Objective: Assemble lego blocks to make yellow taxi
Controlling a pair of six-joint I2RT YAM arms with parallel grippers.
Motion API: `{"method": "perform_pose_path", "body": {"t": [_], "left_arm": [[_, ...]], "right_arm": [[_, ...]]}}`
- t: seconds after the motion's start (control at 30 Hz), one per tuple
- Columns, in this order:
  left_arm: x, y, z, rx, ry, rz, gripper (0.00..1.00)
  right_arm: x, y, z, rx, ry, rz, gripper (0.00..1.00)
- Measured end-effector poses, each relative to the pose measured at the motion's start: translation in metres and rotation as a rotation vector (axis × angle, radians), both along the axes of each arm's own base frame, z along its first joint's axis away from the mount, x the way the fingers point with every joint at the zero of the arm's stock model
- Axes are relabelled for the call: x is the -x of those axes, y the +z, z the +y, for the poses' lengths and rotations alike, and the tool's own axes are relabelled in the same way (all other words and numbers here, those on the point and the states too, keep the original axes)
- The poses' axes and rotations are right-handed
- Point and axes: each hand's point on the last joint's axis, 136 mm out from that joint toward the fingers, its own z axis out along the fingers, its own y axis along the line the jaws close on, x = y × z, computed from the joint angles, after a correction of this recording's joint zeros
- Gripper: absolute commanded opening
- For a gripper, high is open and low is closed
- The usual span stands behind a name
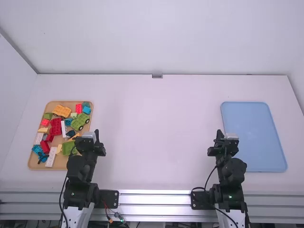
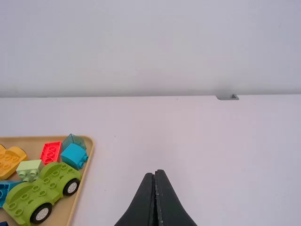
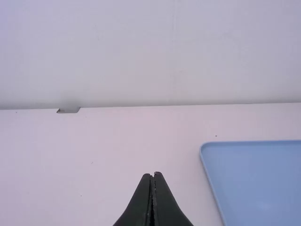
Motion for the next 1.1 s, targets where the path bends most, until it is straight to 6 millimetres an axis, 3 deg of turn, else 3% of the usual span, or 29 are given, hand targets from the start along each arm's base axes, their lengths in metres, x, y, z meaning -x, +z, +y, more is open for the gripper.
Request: {"method": "perform_pose_path", "body": {"t": [0.57, 1.1], "left_arm": [[-0.002, -0.007, 0.001, -0.001, 0.004, 0.04, 0.11], [-0.013, 0.037, 0.007, -0.005, 0.041, 0.039, 0.37]], "right_arm": [[-0.002, -0.007, 0.002, 0.007, 0.014, 0.049, 0.11], [-0.012, 0.042, 0.009, 0.004, 0.052, 0.054, 0.37]]}}
